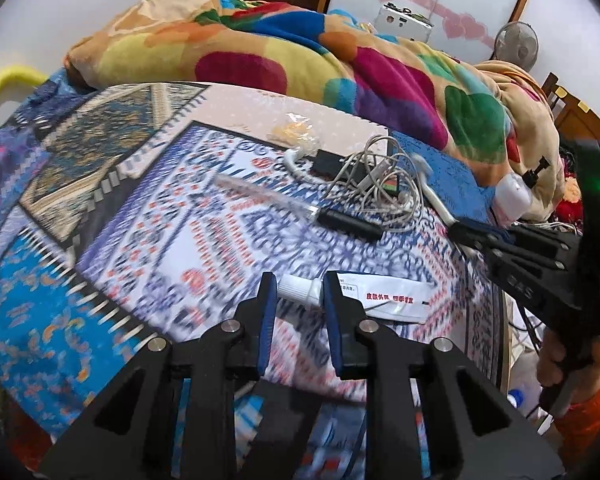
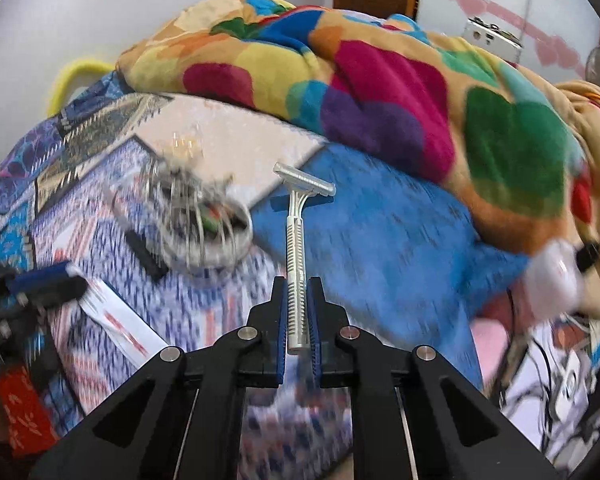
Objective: Collect trash
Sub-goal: 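Close the left tool on the white tube while the right tool grasps the razor, then carry the white tube and razor down to the white bin and open both tools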
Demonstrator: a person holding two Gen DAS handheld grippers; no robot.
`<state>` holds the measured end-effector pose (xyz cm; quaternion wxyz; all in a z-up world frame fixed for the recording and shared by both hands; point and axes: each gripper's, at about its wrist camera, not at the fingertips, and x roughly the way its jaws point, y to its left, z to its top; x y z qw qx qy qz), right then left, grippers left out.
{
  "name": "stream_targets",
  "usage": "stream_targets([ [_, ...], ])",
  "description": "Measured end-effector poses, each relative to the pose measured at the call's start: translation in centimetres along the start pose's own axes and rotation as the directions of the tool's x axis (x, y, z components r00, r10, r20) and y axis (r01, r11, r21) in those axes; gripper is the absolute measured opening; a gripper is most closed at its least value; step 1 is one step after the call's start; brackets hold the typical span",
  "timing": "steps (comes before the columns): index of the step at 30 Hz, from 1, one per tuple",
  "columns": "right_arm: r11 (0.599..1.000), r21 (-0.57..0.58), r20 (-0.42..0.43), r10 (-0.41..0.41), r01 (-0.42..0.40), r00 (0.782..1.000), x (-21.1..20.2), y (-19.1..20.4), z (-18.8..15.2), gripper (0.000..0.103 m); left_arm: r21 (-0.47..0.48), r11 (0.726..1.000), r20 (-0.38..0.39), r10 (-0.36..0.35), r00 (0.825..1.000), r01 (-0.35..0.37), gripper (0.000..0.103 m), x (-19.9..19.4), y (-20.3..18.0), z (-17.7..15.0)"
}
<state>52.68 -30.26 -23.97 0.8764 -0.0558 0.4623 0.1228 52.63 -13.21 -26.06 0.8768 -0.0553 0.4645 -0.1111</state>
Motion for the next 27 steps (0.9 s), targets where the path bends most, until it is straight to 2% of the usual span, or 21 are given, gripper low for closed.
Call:
stream_targets([
  [7, 0.998, -0.015, -0.072, 0.059, -0.060, 0.996, -2.4, 0.7, -3.2, 0.009, -0.018, 0.999, -0.010, 0.037, 0.999, -0.037, 0.023, -2.7, 1.8, -2.4],
  [11, 0.995, -0.021, -0.099, 0.091, -0.093, 0.991, -2.8, 1.2, -3.7, 0.009, -0.044, 0.998, -0.013, 0.035, 0.999, -0.036, 0.023, -3.3, 2.5, -3.1],
  [27, 0.999, -0.028, -0.044, 0.027, -0.028, 0.999, -0.7, 2.9, -1.6, 0.013, -0.078, 0.997, -0.039, -0.024, 0.999, 0.021, 0.023, -2.7, 3.1, -3.7],
])
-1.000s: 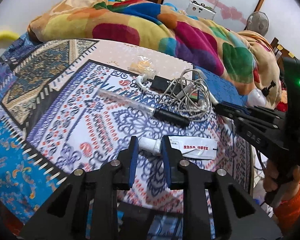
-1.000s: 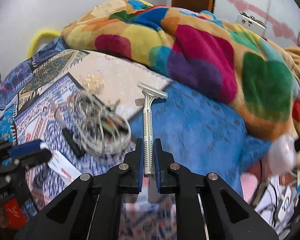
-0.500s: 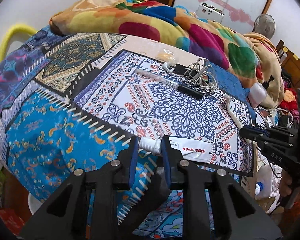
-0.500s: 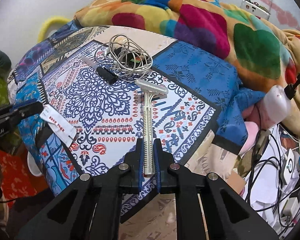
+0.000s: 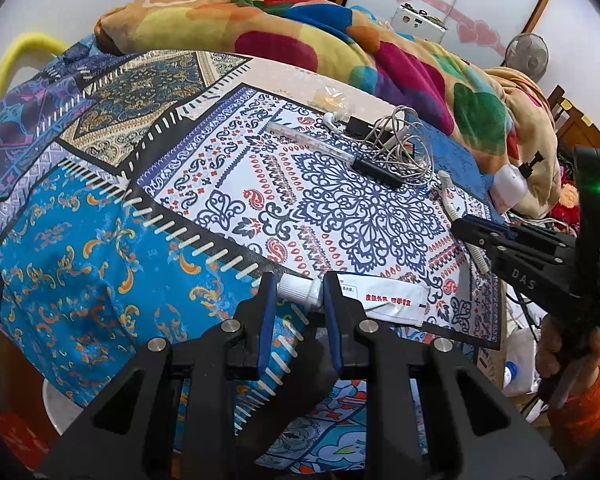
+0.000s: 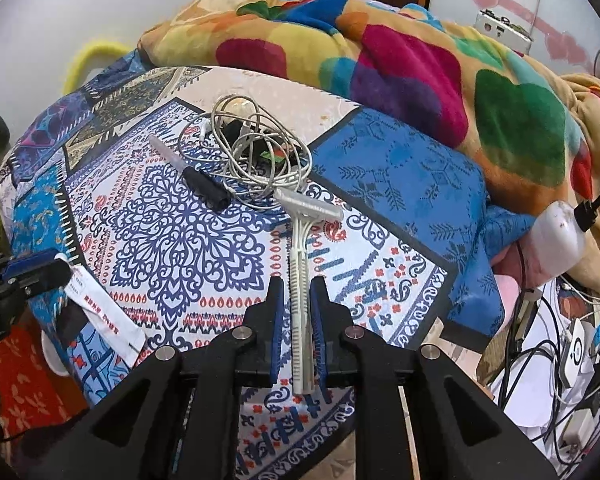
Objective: Collect trash
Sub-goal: 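Carry the white tube and razor down to the white bin and open both tools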
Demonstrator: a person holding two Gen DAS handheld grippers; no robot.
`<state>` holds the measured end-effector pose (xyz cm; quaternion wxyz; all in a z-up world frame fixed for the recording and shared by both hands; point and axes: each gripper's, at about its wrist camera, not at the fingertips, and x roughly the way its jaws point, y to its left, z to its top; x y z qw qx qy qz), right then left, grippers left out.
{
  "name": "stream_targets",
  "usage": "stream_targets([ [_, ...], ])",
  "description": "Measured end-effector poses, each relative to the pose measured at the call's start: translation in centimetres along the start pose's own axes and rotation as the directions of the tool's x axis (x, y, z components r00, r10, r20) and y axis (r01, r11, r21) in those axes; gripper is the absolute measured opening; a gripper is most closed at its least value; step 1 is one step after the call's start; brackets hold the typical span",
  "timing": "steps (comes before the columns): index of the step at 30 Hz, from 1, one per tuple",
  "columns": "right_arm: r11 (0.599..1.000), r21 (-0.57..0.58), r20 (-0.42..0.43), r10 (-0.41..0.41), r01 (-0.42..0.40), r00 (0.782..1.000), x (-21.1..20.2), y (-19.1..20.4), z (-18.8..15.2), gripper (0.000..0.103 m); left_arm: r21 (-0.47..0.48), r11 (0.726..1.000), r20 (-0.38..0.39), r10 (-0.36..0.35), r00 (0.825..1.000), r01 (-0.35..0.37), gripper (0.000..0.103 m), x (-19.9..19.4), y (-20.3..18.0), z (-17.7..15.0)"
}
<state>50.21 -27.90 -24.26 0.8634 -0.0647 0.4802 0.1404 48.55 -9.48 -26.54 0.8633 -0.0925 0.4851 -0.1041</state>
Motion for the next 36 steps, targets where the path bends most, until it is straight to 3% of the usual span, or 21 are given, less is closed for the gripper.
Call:
stream_targets([
  [5, 0.999, 0.031, 0.002, -0.013, 0.013, 1.000, -0.1, -0.2, -0.2, 0.009, -0.001, 1.000, 0.006, -0.005, 1.000, 0.005, 0.023, -1.0, -0.2, -0.3],
  [9, 0.996, 0.087, -0.017, 0.029, -0.027, 0.999, -0.5, -0.4, -0.3, 0.009, -0.002, 1.000, 0.023, 0.001, 1.000, -0.001, 0.023, -2.6, -0.3, -0.5],
  [16, 0.994, 0.102, 0.022, 0.037, -0.039, 0.999, -4.1, 1.0, -0.7, 0.009, -0.011, 1.000, 0.081, 0.008, 0.997, -0.007, 0.023, -7.0, 0.0, -0.7],
  [26, 0.997, 0.018, 0.132, 0.070, -0.073, 0.989, -11.0, 7.3, 0.1, 0.009, -0.045, 0.998, 0.180, 0.049, 0.982, -0.042, 0.023, -14.5, 2.7, -2.3],
  [36, 0.985, -0.078, 0.182, 0.166, -0.154, 0.969, -14.4, 15.3, -0.2, 0.009, -0.115, 0.987, 0.248, 0.137, 0.959, -0.111, 0.023, -21.4, 8.3, -5.6],
])
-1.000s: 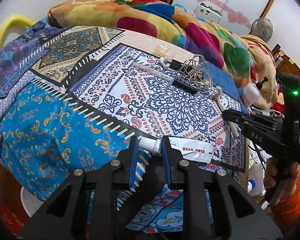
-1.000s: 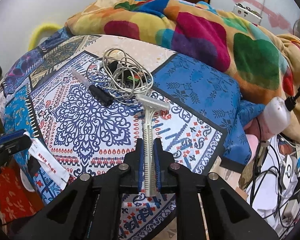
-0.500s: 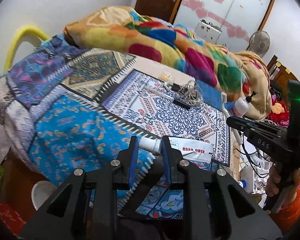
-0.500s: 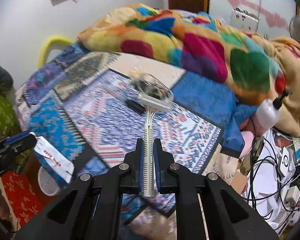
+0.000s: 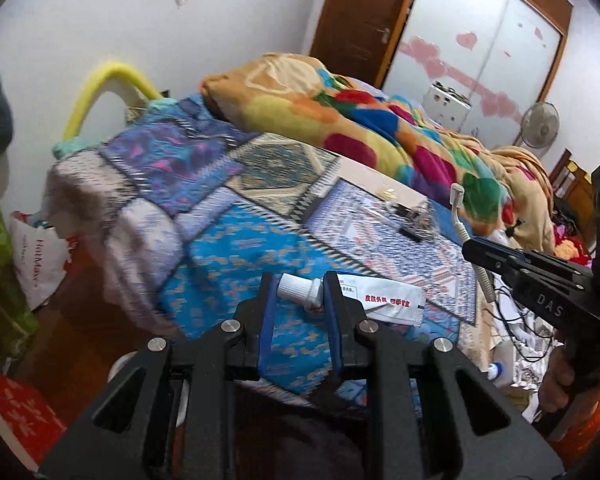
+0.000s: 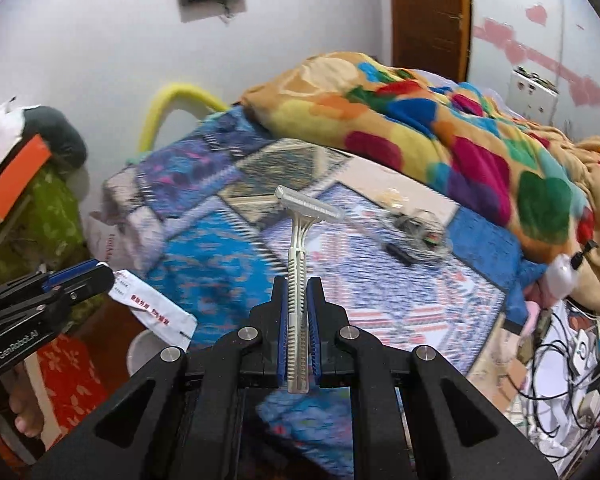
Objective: Collect trash
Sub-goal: 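Carry the white tube and razor down to the white bin and open both tools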
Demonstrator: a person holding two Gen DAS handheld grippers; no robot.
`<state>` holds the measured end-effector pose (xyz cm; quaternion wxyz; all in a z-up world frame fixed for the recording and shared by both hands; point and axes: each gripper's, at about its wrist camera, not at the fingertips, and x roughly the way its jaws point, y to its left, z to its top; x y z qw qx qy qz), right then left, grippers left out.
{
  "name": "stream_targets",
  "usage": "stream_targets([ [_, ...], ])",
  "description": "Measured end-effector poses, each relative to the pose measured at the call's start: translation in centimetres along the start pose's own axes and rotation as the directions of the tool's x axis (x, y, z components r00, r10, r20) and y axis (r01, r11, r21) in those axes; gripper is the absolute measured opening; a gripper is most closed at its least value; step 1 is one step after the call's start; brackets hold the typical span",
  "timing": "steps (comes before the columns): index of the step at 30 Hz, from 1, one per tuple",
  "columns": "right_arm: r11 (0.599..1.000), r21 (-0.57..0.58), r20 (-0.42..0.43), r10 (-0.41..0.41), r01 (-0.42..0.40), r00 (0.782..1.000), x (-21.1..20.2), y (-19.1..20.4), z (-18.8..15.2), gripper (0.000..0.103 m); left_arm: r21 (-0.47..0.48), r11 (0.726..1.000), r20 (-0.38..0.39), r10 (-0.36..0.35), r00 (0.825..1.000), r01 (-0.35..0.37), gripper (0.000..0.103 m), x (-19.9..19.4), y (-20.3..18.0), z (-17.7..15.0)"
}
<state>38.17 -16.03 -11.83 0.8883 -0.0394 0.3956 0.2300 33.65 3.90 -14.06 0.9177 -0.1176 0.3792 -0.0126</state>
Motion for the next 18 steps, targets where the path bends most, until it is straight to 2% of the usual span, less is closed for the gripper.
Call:
stream_targets([
  [8, 0.995, -0.071, -0.018, 0.074, -0.076, 0.997, 1.2, 7.0, 0.0, 0.009, -0.029, 0.995, 0.019, 0.100, 0.995, -0.099, 0.023, -3.4, 6.0, -2.0],
  [18, 0.974, -0.144, -0.104, 0.160, -0.174, 0.982, 4.6, 14.2, -0.8, 0.009, -0.119, 0.975, -0.020, 0.187, 0.982, -0.189, 0.023, -4.3, 13.7, -5.1],
])
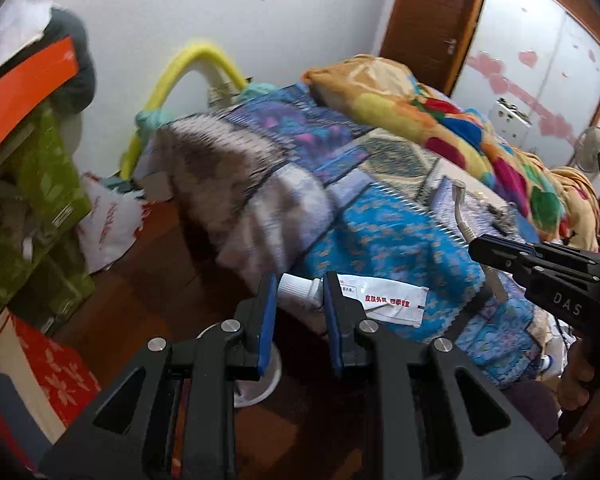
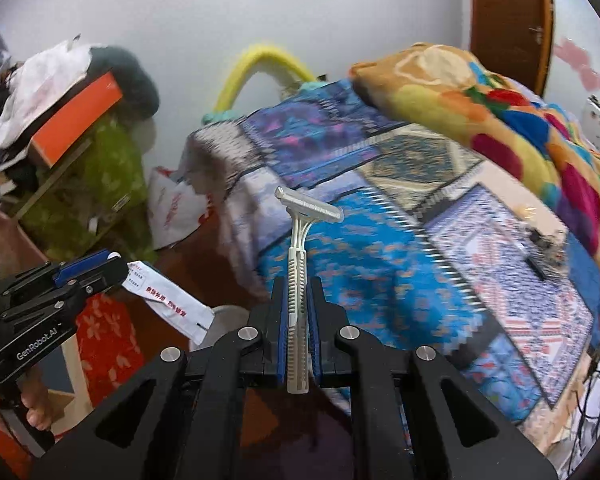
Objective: Collect trash
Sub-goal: 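Carry the white tube and razor down to the white bin and open both tools, then move both open tools back up over the bed items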
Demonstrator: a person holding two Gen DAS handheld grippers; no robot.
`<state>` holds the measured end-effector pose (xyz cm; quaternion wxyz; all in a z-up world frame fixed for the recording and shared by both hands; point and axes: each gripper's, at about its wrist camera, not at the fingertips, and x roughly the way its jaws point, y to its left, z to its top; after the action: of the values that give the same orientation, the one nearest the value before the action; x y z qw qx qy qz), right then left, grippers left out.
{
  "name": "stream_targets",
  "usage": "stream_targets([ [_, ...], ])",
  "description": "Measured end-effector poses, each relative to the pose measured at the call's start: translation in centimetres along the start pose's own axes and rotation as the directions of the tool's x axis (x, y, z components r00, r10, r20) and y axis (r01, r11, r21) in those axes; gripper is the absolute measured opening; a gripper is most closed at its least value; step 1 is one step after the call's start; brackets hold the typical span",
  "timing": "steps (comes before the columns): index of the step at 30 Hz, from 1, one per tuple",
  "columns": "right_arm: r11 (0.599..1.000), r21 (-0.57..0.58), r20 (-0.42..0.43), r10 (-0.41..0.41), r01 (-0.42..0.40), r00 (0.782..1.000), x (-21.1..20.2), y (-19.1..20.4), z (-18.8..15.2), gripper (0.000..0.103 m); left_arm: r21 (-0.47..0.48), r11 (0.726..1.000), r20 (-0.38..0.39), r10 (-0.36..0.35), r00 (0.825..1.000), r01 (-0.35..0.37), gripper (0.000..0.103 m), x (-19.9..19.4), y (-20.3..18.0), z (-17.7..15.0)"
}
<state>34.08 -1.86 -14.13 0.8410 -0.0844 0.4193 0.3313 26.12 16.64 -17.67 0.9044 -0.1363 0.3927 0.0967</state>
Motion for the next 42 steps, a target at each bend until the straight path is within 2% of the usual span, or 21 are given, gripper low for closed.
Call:
stream_targets([
  [6, 0.996, -0.068, -0.075, 0.048, -0.053, 0.996, 3.5, 3.9, -0.2, 0.009, -0.094, 0.995, -0.066, 0.037, 0.997, -0.043, 0.023, 1.9, 4.9, -2.5],
  [10, 0.992, -0.094, -0.123, 0.073, -0.085, 0.990, 5.6, 5.9, -0.7, 0.009, -0.153, 0.985, -0.137, 0.058, 0.989, -0.079, 0.023, 3.9, 8.2, -4.4],
  [17, 0.984, -0.109, -0.226, 0.110, -0.137, 0.968, 9.8, 8.9, -1.9, 0.009, -0.195, 0.970, -0.254, 0.093, 0.963, -0.146, 0.023, 8.1, 12.5, -7.0],
  [21, 0.980, -0.114, -0.292, 0.123, -0.163, 0.948, 12.6, 10.3, -2.5, 0.009, -0.232, 0.962, -0.311, 0.070, 0.948, -0.147, 0.023, 10.3, 14.0, -8.2],
  [26, 0.975, -0.136, -0.334, 0.124, -0.178, 0.934, 15.5, 11.7, -2.2, 0.009, -0.232, 0.960, -0.337, 0.070, 0.939, -0.155, 0.023, 12.3, 14.3, -8.5],
  [30, 0.967, -0.134, -0.339, 0.160, -0.216, 0.927, 16.6, 12.3, -1.5, 0.009, -0.260, 0.962, -0.337, -0.006, 0.942, -0.087, 0.023, 13.3, 13.9, -8.2],
  [33, 0.966, -0.133, -0.380, 0.156, -0.220, 0.912, 17.5, 12.1, -1.6, 0.019, -0.247, 0.965, -0.357, -0.008, 0.934, -0.086, 0.031, 14.3, 13.3, -8.3],
  [35, 0.970, -0.128, -0.387, 0.143, -0.206, 0.911, 17.8, 11.6, -1.9, 0.031, -0.241, 0.967, -0.371, -0.016, 0.929, -0.080, 0.031, 14.7, 12.9, -8.5],
  [39, 0.975, -0.102, -0.399, 0.139, -0.195, 0.906, 17.8, 10.2, -2.5, 0.033, -0.216, 0.973, -0.380, -0.011, 0.925, -0.077, 0.031, 14.4, 12.1, -8.5],
  [42, 0.979, -0.104, -0.390, 0.123, -0.177, 0.913, 17.0, 9.5, -2.5, 0.033, -0.192, 0.979, -0.365, -0.005, 0.931, -0.070, 0.031, 13.2, 11.4, -8.1],
])
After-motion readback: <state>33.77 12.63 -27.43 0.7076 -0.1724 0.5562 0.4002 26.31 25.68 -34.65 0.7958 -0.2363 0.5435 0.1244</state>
